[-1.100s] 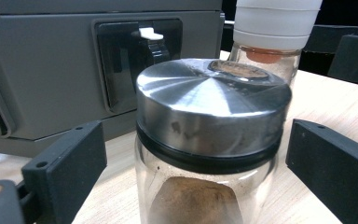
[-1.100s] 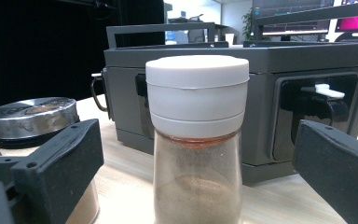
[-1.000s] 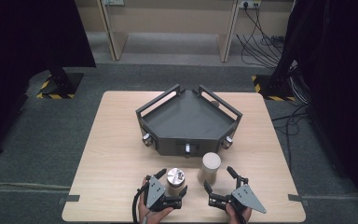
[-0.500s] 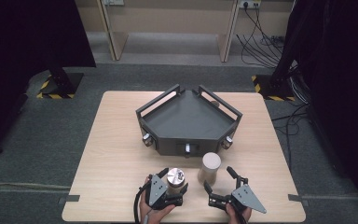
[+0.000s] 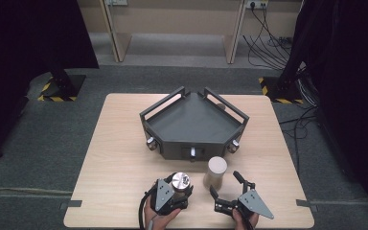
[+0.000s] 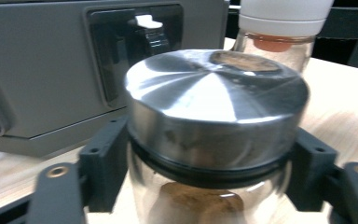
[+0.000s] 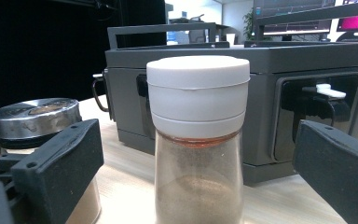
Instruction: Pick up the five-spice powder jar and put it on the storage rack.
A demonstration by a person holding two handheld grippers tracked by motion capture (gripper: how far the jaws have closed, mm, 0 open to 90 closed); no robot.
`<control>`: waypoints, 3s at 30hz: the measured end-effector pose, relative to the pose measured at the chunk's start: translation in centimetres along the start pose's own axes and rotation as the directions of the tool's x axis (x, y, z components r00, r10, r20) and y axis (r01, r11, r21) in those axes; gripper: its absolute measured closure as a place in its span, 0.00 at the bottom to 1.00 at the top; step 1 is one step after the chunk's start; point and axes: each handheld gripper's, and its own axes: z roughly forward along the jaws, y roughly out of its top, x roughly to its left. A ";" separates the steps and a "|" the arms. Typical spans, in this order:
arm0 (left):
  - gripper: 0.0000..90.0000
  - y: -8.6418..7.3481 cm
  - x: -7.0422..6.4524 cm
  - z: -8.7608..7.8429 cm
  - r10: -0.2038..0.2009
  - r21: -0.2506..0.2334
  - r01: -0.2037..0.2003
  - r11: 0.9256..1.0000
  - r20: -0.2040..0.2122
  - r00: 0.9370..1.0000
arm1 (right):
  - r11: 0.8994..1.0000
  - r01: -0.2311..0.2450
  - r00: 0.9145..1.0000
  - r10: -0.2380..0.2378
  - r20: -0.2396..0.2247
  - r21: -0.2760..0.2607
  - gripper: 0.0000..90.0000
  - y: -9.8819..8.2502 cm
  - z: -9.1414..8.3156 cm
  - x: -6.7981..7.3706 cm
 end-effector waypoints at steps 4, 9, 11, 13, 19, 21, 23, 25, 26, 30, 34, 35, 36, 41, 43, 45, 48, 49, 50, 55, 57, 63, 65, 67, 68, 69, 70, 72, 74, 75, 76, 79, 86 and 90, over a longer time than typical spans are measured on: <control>0.34 0.0 0.0 0.0 0.000 -0.002 0.000 1.000 0.000 1.000 | 1.000 0.000 1.000 0.000 0.000 0.000 0.02 0.0 0.0 0.0; 0.34 -0.1 0.0 0.0 0.000 -0.003 0.000 1.000 0.000 1.000 | 1.000 0.000 1.000 0.000 -0.001 0.001 0.02 0.0 0.0 0.0; 0.34 -0.1 0.0 0.0 0.000 -0.004 0.000 1.000 0.001 1.000 | 1.000 0.000 1.000 0.000 -0.002 0.001 0.02 0.0 0.0 0.0; 0.34 -0.1 0.1 0.0 -0.006 -0.006 0.006 1.000 0.001 1.000 | 1.000 0.001 1.000 -0.001 -0.002 0.001 0.02 0.0 0.0 0.0; 0.34 -0.3 0.5 -0.1 -0.037 -0.015 0.037 0.999 0.014 0.999 | 1.000 0.001 1.000 -0.001 -0.001 0.003 0.02 0.0 0.0 0.0; 0.34 -0.3 0.6 -0.1 -0.044 -0.017 0.045 0.999 0.019 0.999 | 1.000 0.001 1.000 -0.001 -0.002 0.003 0.02 0.0 0.0 0.0; 0.34 -0.3 0.5 -0.2 -0.042 -0.017 0.043 0.999 0.018 0.999 | 1.000 0.001 1.000 -0.001 -0.001 0.003 0.02 0.0 0.0 0.0; 0.34 -0.2 0.5 -0.2 -0.037 -0.019 0.037 0.999 0.021 0.999 | 1.000 0.000 1.000 0.000 -0.001 0.002 0.02 0.0 0.0 0.0; 0.34 -0.1 0.4 -0.3 -0.034 -0.021 0.035 0.999 0.021 0.999 | 1.000 0.000 1.000 0.000 -0.001 0.003 0.02 0.0 0.0 0.0; 0.34 0.3 0.2 -0.4 -0.025 -0.021 0.025 0.999 0.014 1.000 | 1.000 0.002 1.000 -0.002 0.000 0.001 0.02 0.0 0.0 0.0; 0.34 0.6 0.3 -0.6 -0.029 -0.023 0.029 0.999 0.018 0.999 | 1.000 0.001 1.000 -0.001 0.000 0.001 0.02 0.0 0.0 0.0; 0.34 0.7 0.3 -0.6 -0.029 -0.025 0.029 0.999 0.017 0.999 | 1.000 0.000 1.000 0.000 -0.001 0.002 0.02 0.0 0.0 0.0; 0.34 0.8 0.3 -0.7 -0.026 -0.025 0.027 0.999 0.016 1.000 | 1.000 0.002 1.000 -0.002 0.000 0.001 0.02 0.0 0.0 0.0; 0.34 0.9 0.6 -0.9 -0.038 -0.034 0.038 0.999 0.020 0.999 | 1.000 0.002 1.000 -0.002 -0.001 0.002 0.02 0.0 0.0 0.0; 0.34 1.0 0.8 -0.9 -0.040 -0.038 0.041 0.998 0.018 0.999 | 1.000 0.002 1.000 -0.002 -0.001 0.002 0.02 0.0 0.0 0.0; 0.34 1.1 0.8 -1.0 -0.040 -0.040 0.041 0.998 0.018 0.999 | 1.000 0.000 1.000 0.000 -0.001 0.003 0.02 0.0 0.0 0.0; 0.34 1.3 0.9 -1.1 -0.040 -0.047 0.041 0.998 0.019 0.999 | 1.000 0.001 1.000 -0.001 -0.001 0.003 0.02 0.0 0.0 0.0; 0.34 1.4 1.0 -1.1 -0.039 -0.048 0.040 0.998 0.020 0.999 | 1.000 0.000 1.000 0.000 -0.001 0.003 0.02 0.0 0.0 0.0; 0.34 1.5 1.0 -1.2 -0.039 -0.052 0.040 0.998 0.021 0.999 | 1.000 0.001 1.000 -0.001 -0.001 0.003 0.02 0.0 0.0 0.0; 0.34 2.2 1.4 -1.4 -0.035 -0.061 0.037 0.997 0.026 0.999 | 1.000 0.001 1.000 -0.001 -0.001 0.003 0.02 0.0 0.0 0.0; 0.34 2.5 1.7 -1.5 -0.033 -0.061 0.035 0.997 0.036 0.999 | 1.000 0.000 1.000 0.000 -0.001 0.002 0.02 0.0 0.0 0.0; 0.34 3.4 2.3 -1.4 -0.024 -0.059 0.027 0.998 0.049 0.998 | 1.000 -0.004 1.000 0.004 0.003 0.000 0.02 0.0 0.0 0.0; 0.34 3.8 2.5 -1.3 -0.027 -0.064 0.031 0.997 0.061 0.998 | 1.000 -0.002 1.000 0.002 0.001 0.000 0.02 0.0 0.0 0.0; 0.34 4.3 2.6 -1.2 -0.013 -0.064 0.017 0.998 0.062 0.998 | 1.000 -0.003 1.000 0.003 0.000 0.001 0.02 0.0 0.0 -0.1; 0.34 4.6 2.6 -1.2 -0.006 -0.063 0.010 0.998 0.061 0.998 | 1.000 -0.003 1.000 0.003 0.000 0.001 0.02 0.0 0.0 -0.1; 0.34 4.8 2.7 -1.1 -0.002 -0.063 0.006 0.998 0.062 0.998 | 1.000 -0.003 1.000 0.003 0.000 0.001 0.02 0.0 0.0 -0.1; 0.34 5.1 2.8 -1.1 -0.002 -0.063 0.006 0.998 0.064 0.998 | 1.000 -0.003 1.000 0.003 -0.001 0.001 0.02 0.0 0.0 -0.1; 0.34 5.6 3.2 -0.9 -0.007 -0.062 0.012 0.998 0.078 0.997 | 1.000 -0.004 1.000 0.004 0.000 0.001 0.02 0.0 0.0 -0.1; 0.34 6.2 3.5 -0.8 -0.001 -0.057 0.006 0.998 0.085 0.996 | 1.000 -0.005 1.000 0.005 -0.001 0.003 0.02 0.0 0.0 -0.1; 0.34 6.5 3.6 -0.7 -0.001 -0.057 0.006 0.998 0.087 0.996 | 1.000 -0.005 1.000 0.005 -0.001 0.003 0.02 0.0 0.0 -0.1; 0.34 6.8 3.8 -0.6 -0.005 -0.057 0.011 0.998 0.094 0.996 | 1.000 -0.004 1.000 0.004 -0.002 0.003 0.02 0.0 0.0 -0.1; 0.34 7.4 4.4 -0.4 -0.022 -0.061 0.029 0.998 0.113 0.993 | 1.000 -0.005 1.000 0.005 -0.003 0.003 0.02 0.0 0.0 -0.1; 0.34 9.5 5.1 0.0 -0.010 -0.055 0.016 0.998 0.122 0.992 | 1.000 -0.003 1.000 0.003 -0.003 0.004 0.02 0.1 0.0 -0.1; 0.34 10.5 5.8 0.6 -0.012 -0.050 0.019 0.999 0.135 0.991 | 1.000 -0.004 1.000 0.004 -0.005 0.005 0.02 0.1 0.0 -0.1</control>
